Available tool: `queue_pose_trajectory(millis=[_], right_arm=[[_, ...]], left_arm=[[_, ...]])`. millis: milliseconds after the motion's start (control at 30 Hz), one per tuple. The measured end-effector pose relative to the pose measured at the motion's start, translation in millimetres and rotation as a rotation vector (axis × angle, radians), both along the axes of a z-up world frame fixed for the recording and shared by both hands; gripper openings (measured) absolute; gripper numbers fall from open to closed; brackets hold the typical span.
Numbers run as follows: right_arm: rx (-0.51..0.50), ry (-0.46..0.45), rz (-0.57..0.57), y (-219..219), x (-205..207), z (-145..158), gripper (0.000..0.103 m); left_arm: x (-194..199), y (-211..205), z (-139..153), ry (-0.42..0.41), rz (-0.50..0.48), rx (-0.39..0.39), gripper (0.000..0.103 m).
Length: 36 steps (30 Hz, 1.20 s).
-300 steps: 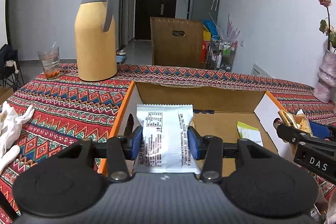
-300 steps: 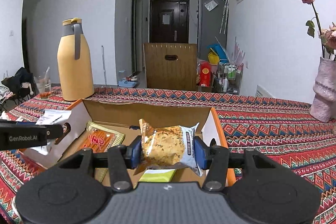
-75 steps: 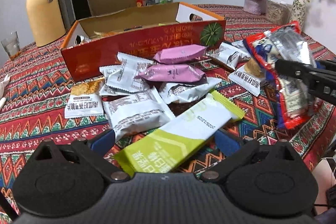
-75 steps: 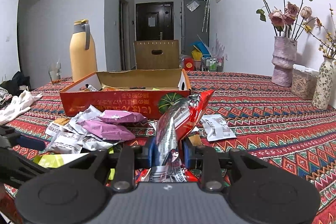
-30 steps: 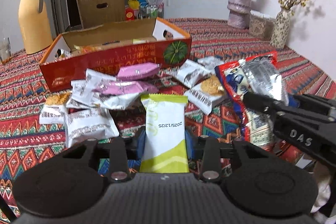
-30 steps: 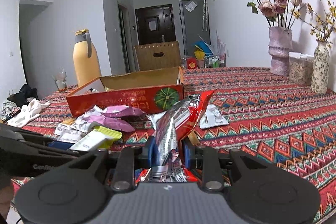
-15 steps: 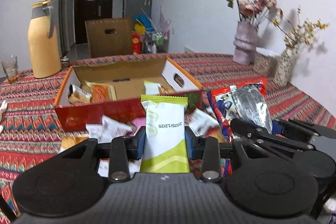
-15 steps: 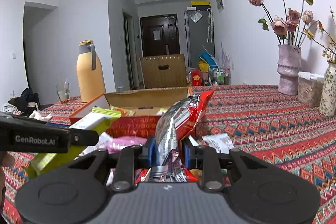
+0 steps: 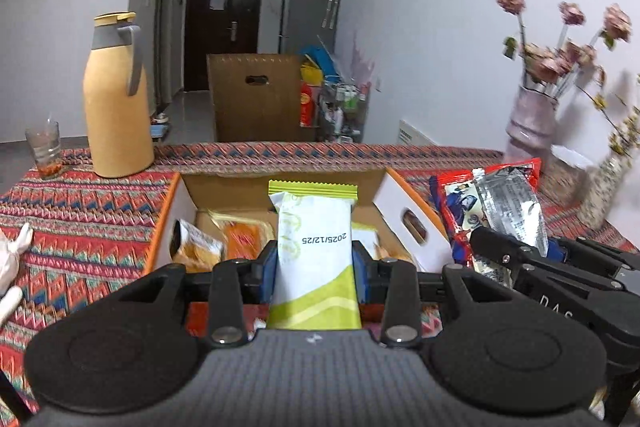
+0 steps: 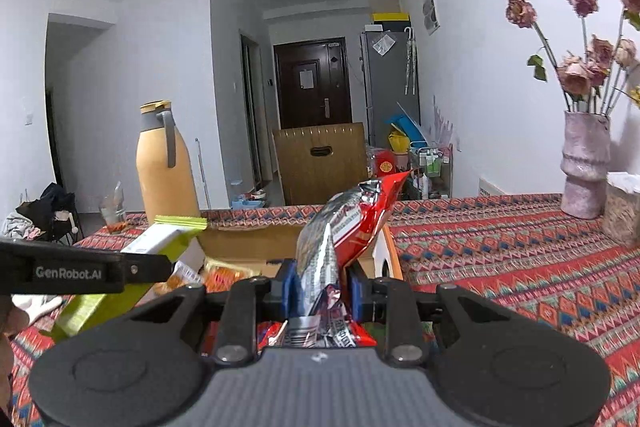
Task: Organize snacks
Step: 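Carry the red bag and green bar over the box and release both inside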
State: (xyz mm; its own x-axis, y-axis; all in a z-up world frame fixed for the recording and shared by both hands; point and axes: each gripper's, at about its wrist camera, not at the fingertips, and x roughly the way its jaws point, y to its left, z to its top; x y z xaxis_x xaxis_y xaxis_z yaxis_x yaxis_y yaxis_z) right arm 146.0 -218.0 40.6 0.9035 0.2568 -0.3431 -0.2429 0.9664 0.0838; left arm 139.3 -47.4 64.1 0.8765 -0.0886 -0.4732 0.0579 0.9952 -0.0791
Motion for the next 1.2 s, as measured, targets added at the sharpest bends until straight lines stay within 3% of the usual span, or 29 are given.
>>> queue_pose_trajectory(millis=[200, 433, 633, 1000, 1100, 1167, 1200], right_arm=[[-0.003, 0.027, -0.003, 12.9, 49.5, 3.7, 0.026], [0.002, 0.058, -0.014, 29.0, 92.0, -12.2, 0.026], [0.011, 0.087, -0.015, 33.3, 107.1, -34.3, 0.026], [-0.026, 0.123, -0.014, 44.9, 114.4, -49.5, 0.027], [-0.032, 0.121, -0.02, 44.5, 113.6, -48.7, 0.03], [-0.037, 0.122, -0.025, 44.3, 113.4, -48.9, 0.042], [-0.039, 0.12, -0.03, 44.3, 112.7, -48.8, 0.047]], left_arm=[[39.1, 17.6, 0.2, -0.003, 0.068, -0.01, 0.037], [75.8, 30.9, -14.5, -0.007, 0.14, -0.01, 0.037], [90.7, 45.7, -33.1, 0.026, 0.158, -0.04, 0.037], [87.0, 45.5, -39.1, 0.031, 0.153, -0.042, 0.04], [83.1, 44.9, -37.9, 0.012, 0.157, -0.036, 0.047], [79.3, 44.6, -36.2, -0.001, 0.16, -0.04, 0.061], [77.4, 44.2, -35.5, -0.008, 0.169, -0.035, 0.073]])
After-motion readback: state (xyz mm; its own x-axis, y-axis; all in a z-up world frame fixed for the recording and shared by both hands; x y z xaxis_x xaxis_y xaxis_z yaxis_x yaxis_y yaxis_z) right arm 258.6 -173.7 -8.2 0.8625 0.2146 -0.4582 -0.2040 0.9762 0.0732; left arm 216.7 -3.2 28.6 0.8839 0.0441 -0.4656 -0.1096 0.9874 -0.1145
